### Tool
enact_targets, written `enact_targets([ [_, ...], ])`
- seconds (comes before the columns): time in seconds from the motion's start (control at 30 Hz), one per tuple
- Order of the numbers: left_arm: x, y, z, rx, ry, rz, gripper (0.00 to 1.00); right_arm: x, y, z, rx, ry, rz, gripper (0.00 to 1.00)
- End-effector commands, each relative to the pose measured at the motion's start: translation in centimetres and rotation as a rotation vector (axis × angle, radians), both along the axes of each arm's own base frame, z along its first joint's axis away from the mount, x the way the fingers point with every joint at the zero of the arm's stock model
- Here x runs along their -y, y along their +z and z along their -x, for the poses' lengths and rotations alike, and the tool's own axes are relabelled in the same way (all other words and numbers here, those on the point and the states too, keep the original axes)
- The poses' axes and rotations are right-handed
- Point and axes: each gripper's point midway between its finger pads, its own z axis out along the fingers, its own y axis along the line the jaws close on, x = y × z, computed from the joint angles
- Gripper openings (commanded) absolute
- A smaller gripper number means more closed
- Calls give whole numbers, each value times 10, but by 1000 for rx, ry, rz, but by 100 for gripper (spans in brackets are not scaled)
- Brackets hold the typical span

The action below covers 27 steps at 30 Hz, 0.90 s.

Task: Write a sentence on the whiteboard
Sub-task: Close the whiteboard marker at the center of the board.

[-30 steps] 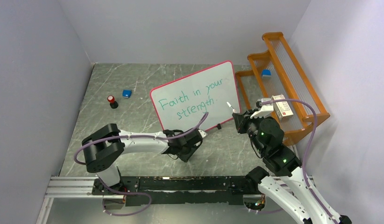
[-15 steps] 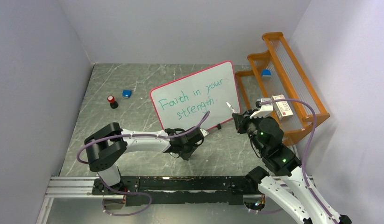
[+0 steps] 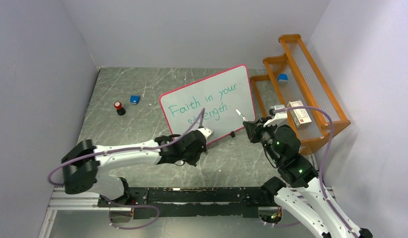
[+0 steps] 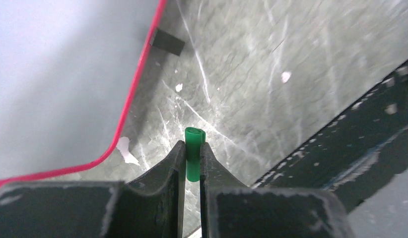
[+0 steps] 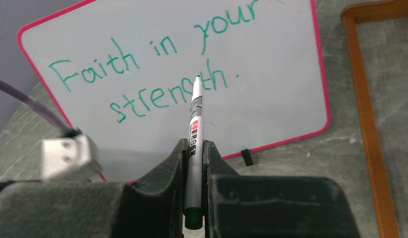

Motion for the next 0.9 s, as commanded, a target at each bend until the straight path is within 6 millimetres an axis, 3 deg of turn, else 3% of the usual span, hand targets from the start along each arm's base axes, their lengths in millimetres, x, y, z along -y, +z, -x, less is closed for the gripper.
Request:
enact_targets([
  [0.0, 7, 62, -24, 116, 151, 198, 5, -19, 8, 4, 56, 103, -60, 0],
  [0.2, -2, 144, -50, 210, 335, 519, 5, -42, 22, 9, 156, 230, -137, 0],
  [0.37, -22, 197, -70, 301, 513, 757, 5, -65, 26, 16, 209, 349, -217, 0],
  [0.63, -39, 242, -85, 331, 699, 1016, 5, -84, 33, 22, 269, 449, -322, 0],
  [0.87, -62, 251, -94, 312, 892, 1220, 5, -90, 43, 24, 336, 484, -386, 0],
])
